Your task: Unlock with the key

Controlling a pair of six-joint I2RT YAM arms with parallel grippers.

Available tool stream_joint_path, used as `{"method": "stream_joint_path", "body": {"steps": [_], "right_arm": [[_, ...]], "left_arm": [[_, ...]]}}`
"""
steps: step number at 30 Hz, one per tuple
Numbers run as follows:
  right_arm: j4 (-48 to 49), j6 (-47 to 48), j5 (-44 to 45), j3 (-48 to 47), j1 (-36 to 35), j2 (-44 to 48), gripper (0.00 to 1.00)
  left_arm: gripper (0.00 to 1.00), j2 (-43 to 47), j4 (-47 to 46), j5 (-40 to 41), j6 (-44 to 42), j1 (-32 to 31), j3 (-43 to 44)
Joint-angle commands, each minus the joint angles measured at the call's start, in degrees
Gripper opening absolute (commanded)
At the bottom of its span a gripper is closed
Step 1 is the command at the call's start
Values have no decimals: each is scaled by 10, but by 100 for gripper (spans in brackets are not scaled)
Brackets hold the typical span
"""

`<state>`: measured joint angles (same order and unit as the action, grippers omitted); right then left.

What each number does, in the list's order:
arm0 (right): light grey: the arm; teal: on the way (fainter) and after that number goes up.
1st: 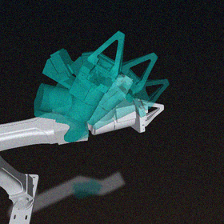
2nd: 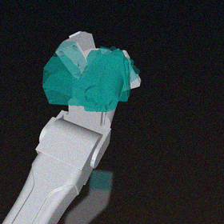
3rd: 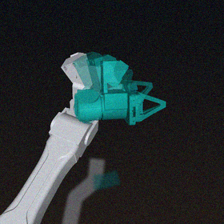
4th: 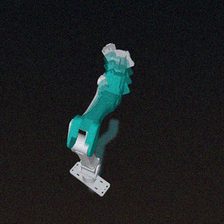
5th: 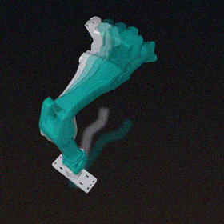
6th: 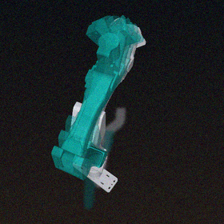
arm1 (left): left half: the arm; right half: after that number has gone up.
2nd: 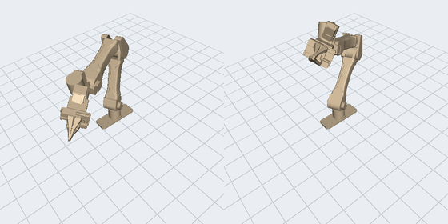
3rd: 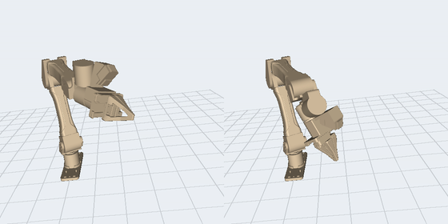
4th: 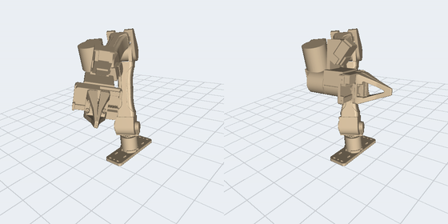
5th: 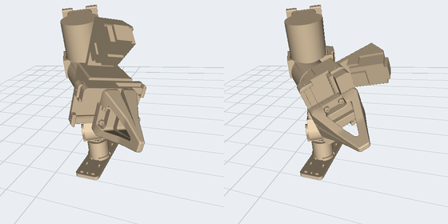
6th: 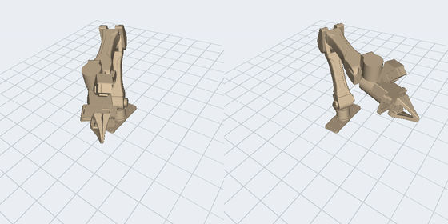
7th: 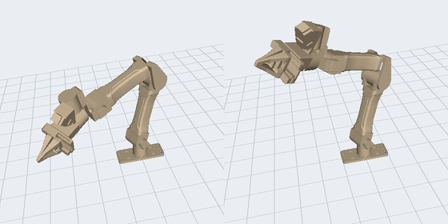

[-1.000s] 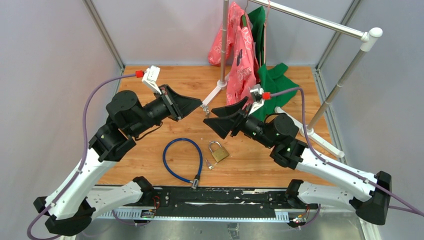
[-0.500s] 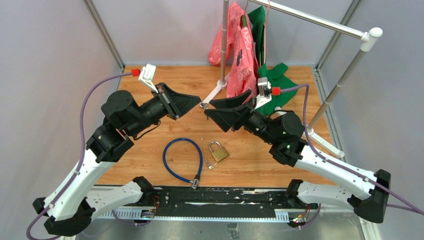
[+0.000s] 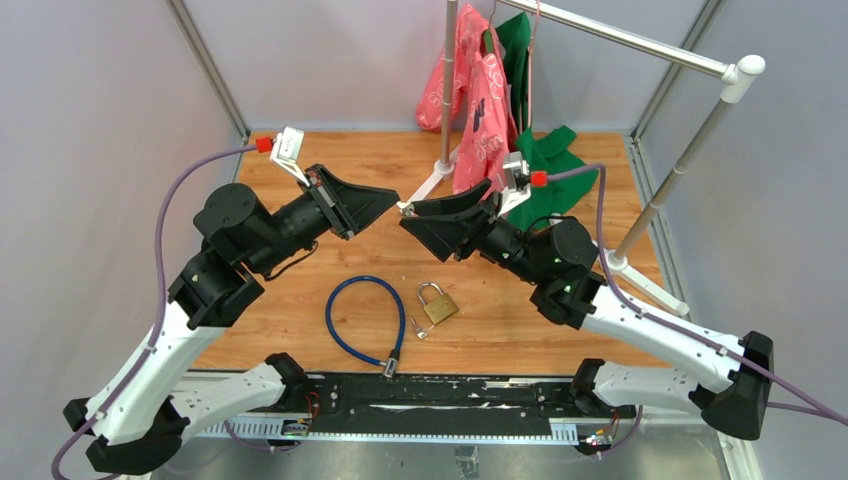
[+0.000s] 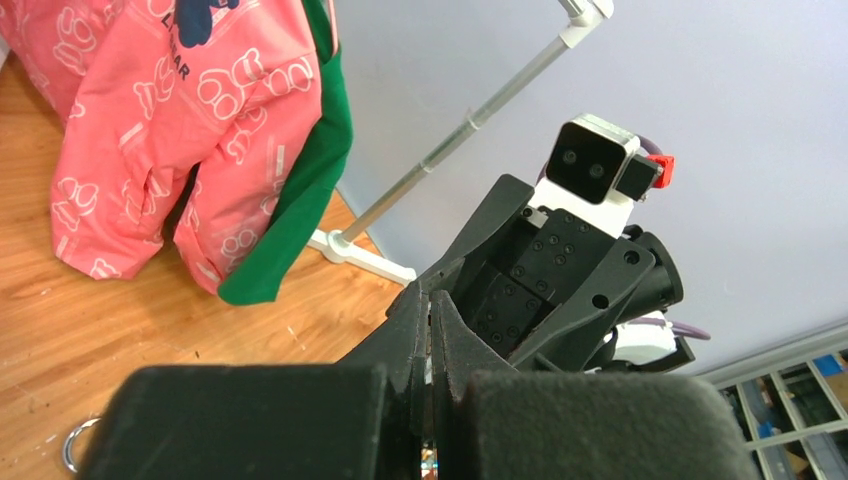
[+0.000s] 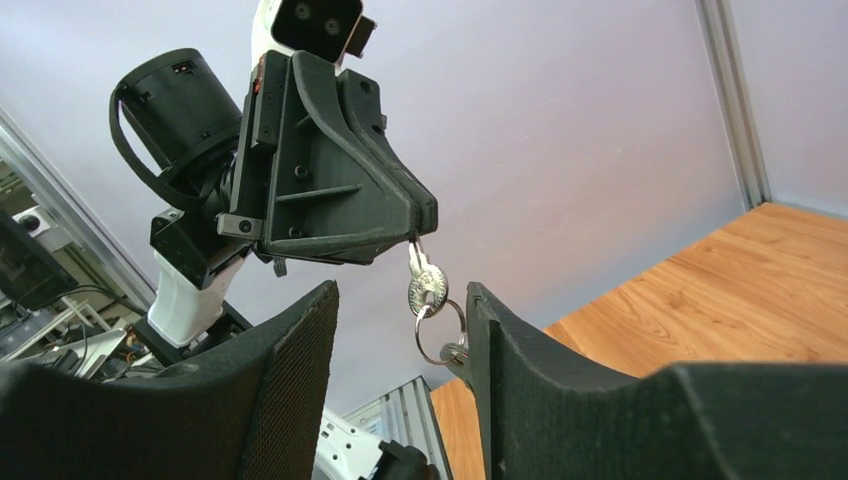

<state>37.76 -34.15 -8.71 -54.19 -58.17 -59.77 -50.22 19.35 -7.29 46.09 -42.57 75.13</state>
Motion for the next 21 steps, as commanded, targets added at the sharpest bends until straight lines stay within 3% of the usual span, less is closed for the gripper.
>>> {"method": "stream_joint_path", "body": {"steps": [1, 21], "right_arm": [[24, -3, -38, -29, -5, -10, 51], [54, -12, -32, -33, -5, -23, 30]], "left_arm": [[0, 7, -22, 0, 4, -5, 3], [0, 14, -28, -1, 8, -5, -14]]}}
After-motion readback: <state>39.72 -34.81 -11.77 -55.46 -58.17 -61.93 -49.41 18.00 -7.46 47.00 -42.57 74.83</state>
